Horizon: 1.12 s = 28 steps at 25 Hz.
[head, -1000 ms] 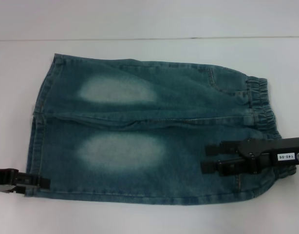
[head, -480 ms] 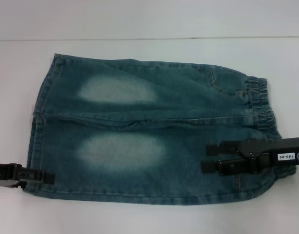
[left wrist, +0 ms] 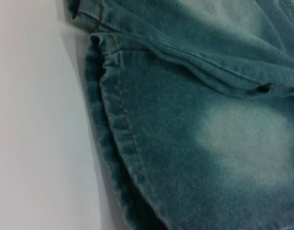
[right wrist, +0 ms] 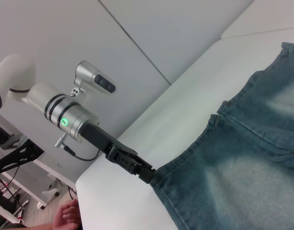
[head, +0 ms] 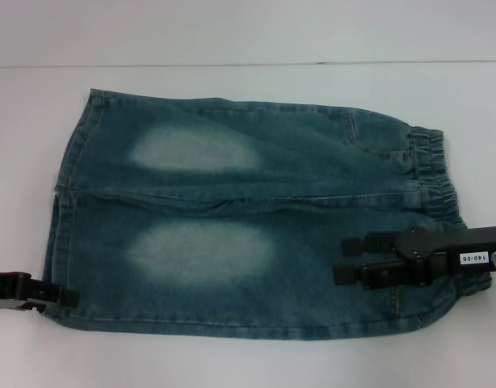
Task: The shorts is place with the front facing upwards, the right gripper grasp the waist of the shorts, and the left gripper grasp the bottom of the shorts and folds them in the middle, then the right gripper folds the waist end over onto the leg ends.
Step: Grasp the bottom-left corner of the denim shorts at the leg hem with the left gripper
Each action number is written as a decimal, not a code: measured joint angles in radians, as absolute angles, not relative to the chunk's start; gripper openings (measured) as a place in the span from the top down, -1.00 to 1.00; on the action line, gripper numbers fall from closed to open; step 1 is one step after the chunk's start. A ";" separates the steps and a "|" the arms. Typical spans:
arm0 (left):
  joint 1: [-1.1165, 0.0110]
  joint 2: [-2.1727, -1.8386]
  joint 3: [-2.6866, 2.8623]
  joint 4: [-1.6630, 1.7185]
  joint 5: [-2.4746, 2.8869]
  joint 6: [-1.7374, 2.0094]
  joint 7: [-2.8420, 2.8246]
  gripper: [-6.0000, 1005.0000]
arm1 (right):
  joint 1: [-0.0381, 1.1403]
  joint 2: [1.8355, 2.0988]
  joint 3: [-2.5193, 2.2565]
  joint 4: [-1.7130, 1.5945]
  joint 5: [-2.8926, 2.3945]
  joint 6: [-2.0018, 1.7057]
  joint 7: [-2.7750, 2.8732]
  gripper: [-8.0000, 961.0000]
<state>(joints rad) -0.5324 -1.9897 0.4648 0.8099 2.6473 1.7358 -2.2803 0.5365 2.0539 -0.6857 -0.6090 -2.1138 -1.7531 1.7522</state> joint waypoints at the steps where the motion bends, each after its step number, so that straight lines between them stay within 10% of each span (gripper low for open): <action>1: -0.532 -1.990 0.465 0.810 2.647 1.735 -2.278 -0.36 | 0.537 2.054 -0.686 -0.609 -2.114 -1.753 1.752 -0.97; 17: -0.531 -1.993 0.471 0.808 2.648 1.726 -2.258 0.81 | 0.537 2.052 -0.679 -0.609 -2.108 -1.757 1.757 -0.97; 28: -0.538 -1.994 0.464 0.806 2.633 1.733 -2.242 0.93 | 0.546 2.021 -0.665 -0.619 -2.043 -1.779 1.812 -0.97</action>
